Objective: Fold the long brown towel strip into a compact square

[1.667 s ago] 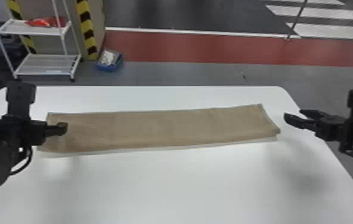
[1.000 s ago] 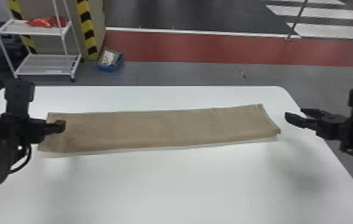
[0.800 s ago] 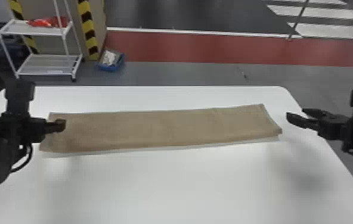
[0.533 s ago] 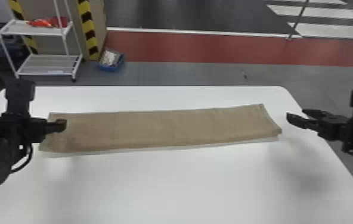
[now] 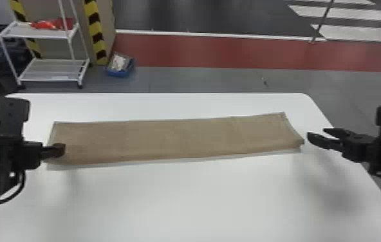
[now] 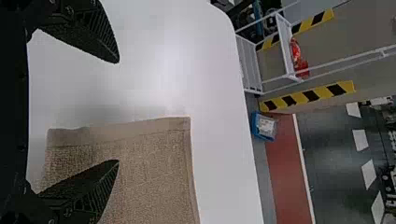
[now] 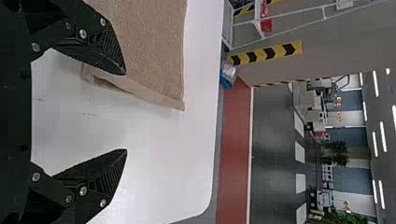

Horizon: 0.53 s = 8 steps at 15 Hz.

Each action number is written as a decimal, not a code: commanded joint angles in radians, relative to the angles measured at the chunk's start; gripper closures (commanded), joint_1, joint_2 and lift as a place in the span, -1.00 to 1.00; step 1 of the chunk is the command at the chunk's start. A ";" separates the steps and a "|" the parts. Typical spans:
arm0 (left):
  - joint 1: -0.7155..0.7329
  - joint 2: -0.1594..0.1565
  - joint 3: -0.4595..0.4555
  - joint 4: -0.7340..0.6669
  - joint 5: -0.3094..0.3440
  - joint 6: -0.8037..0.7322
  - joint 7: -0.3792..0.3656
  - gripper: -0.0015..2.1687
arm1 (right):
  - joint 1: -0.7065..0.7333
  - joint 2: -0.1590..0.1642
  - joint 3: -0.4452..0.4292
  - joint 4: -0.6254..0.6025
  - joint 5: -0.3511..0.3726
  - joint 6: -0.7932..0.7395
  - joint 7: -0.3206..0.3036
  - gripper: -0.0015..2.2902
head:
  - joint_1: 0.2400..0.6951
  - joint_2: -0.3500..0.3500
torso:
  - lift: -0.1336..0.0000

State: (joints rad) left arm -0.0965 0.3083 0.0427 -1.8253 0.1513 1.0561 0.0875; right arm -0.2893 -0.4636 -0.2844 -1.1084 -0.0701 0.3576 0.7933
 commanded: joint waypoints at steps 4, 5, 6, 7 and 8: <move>0.031 0.000 0.025 -0.019 0.028 0.005 -0.011 -0.88 | -0.005 0.010 0.040 0.001 0.013 0.004 0.001 -0.64 | 1.00 -0.25 | -0.92; 0.035 0.000 0.025 -0.019 0.030 0.005 -0.011 -0.88 | -0.005 0.016 0.048 0.001 0.015 0.004 0.001 -0.64 | 1.00 -0.23 | -0.92; 0.040 0.000 0.026 -0.019 0.031 0.008 -0.012 -0.88 | -0.005 0.019 0.054 0.001 0.015 0.004 0.003 -0.63 | 1.00 -0.21 | -0.92; 0.040 0.000 0.029 -0.019 0.031 0.014 -0.017 -0.88 | -0.005 0.019 0.059 0.001 0.016 0.010 0.003 -0.59 | 1.00 -0.20 | -0.92; 0.040 0.000 0.034 -0.017 0.031 0.035 -0.020 -0.87 | -0.005 0.019 0.059 0.002 0.018 0.016 0.003 -0.58 | 1.00 -0.19 | -0.92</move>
State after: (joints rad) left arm -0.0578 0.3083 0.0713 -1.8438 0.1824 1.0714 0.0694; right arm -0.2944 -0.4456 -0.2281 -1.1075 -0.0538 0.3661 0.7960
